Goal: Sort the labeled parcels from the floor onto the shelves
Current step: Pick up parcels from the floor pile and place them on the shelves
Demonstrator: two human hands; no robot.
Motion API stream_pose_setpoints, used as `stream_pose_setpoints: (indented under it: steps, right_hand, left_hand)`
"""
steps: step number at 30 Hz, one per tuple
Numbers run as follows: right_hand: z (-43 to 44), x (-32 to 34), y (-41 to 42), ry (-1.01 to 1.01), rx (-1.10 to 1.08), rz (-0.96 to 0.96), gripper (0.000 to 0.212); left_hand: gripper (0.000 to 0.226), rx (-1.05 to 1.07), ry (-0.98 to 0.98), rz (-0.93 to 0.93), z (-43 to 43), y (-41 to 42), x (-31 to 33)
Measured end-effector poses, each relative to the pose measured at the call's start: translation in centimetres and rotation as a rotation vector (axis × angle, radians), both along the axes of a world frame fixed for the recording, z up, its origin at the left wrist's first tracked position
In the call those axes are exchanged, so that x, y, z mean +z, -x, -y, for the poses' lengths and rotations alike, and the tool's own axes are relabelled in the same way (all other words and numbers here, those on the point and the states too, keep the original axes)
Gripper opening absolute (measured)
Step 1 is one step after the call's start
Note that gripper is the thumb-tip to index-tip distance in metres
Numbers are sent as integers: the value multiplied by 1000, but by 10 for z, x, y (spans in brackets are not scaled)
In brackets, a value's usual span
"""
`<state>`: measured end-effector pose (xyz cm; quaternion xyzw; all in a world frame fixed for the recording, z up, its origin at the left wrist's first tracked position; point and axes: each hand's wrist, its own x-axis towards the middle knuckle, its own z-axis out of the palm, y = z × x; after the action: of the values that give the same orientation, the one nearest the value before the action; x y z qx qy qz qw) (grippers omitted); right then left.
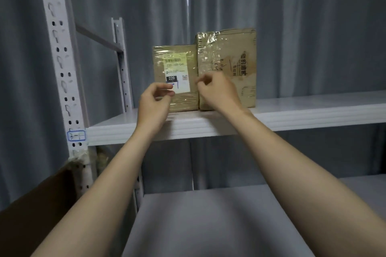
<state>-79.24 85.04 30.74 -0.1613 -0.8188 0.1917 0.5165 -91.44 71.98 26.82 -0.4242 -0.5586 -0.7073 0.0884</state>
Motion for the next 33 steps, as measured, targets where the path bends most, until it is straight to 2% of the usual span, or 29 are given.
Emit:
stream_pose_setpoints:
  steps: [3,5,10,15,24,29,33]
  right_hand:
    - [-18,-18,-74,103,-62,-188,18]
    - [-32,-34,-127,149,-148,-244,22]
    - [-69,-89,-261,273,-388,-244,23]
    - [-101,-166,-405,419,-637,-165,20]
    - [-124,-348,-637,858,-922,-163,18]
    - [-142,-490,-740,1249,-954,-130,20]
    - [-141,-622,-795,1504,-968,-14,19]
  left_hand:
    - [33,-205,0,31,-28,-54,-6]
    - [30,-355,43,46,-53,-93,-11]
    - [27,-711,178,-7,-125,-207,-38]
    - [27,-983,383,-3,-198,-328,-104]
    - [15,-1247,905,87,-305,-551,-275]
    - [13,-1252,1274,156,-340,-650,-407]
    - [18,-1177,1567,213,-356,-702,-533]
